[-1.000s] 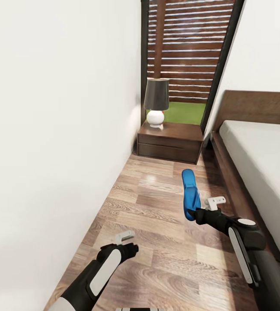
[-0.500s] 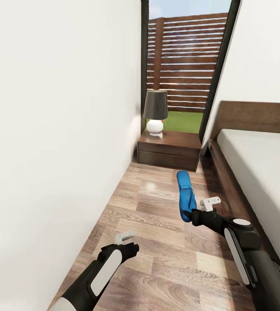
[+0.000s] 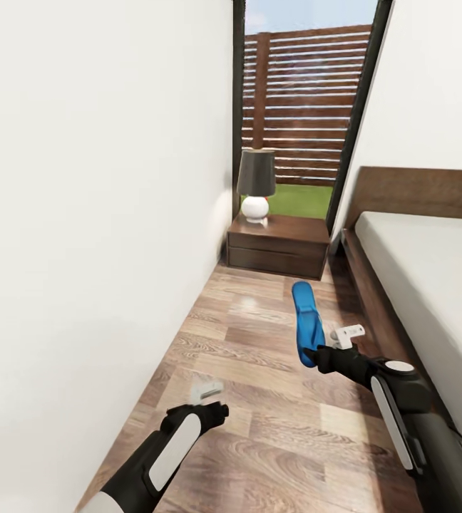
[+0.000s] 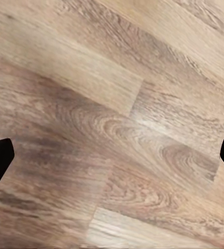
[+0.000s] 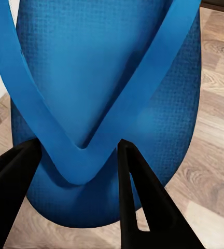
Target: In the bedroom, move the book from the bed onto either nightstand, and place the two sandals side by side next to the bed.
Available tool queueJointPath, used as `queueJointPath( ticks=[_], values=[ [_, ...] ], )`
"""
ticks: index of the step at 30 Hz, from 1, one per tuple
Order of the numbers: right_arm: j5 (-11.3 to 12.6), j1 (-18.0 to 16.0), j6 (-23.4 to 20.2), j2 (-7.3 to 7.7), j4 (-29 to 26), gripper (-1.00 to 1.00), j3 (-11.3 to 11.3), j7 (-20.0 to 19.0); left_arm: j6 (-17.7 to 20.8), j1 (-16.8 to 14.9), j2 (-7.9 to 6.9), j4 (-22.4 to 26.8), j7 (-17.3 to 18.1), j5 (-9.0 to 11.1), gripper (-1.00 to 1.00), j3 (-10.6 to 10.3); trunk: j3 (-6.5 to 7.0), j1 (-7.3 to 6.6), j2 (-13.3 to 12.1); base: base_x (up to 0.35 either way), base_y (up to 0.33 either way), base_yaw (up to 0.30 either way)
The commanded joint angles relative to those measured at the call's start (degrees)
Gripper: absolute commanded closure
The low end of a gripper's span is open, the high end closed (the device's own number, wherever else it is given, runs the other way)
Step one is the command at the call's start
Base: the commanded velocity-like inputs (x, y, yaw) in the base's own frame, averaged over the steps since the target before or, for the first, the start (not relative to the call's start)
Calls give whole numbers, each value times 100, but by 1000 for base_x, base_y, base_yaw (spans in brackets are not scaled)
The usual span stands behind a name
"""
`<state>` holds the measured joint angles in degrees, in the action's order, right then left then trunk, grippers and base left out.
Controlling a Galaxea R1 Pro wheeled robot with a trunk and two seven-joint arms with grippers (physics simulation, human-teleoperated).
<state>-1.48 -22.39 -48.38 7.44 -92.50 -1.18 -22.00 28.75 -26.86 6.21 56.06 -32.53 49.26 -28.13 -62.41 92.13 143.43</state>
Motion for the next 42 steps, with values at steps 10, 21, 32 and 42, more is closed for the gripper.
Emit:
queueJointPath(
  ticks=[10, 21, 32, 42],
  values=[
    [-1, -2, -54, -12, -5, 100, 12, -55, 2, -3, -2, -25, -52, 55, -100, -22, -5, -4, 3, -301, 51, -88],
    [4, 6, -49, -23, -5, 100, 54, -58, -1, -5, -13, -30, 22, 54, -100, -21, -9, -4, 3, -86, 88, -136],
    [2, -2, -57, -14, -5, 100, 43, -67, 8, -6, -8, -76, 189, 49, -100, -26, -9, -4, 3, -213, 210, -44],
    [6, -2, -50, -12, -5, 100, 55, -68, 7, -3, 1, -96, 194, 49, -100, -25, -9, -4, 3, -143, 8, -240]
  ],
)
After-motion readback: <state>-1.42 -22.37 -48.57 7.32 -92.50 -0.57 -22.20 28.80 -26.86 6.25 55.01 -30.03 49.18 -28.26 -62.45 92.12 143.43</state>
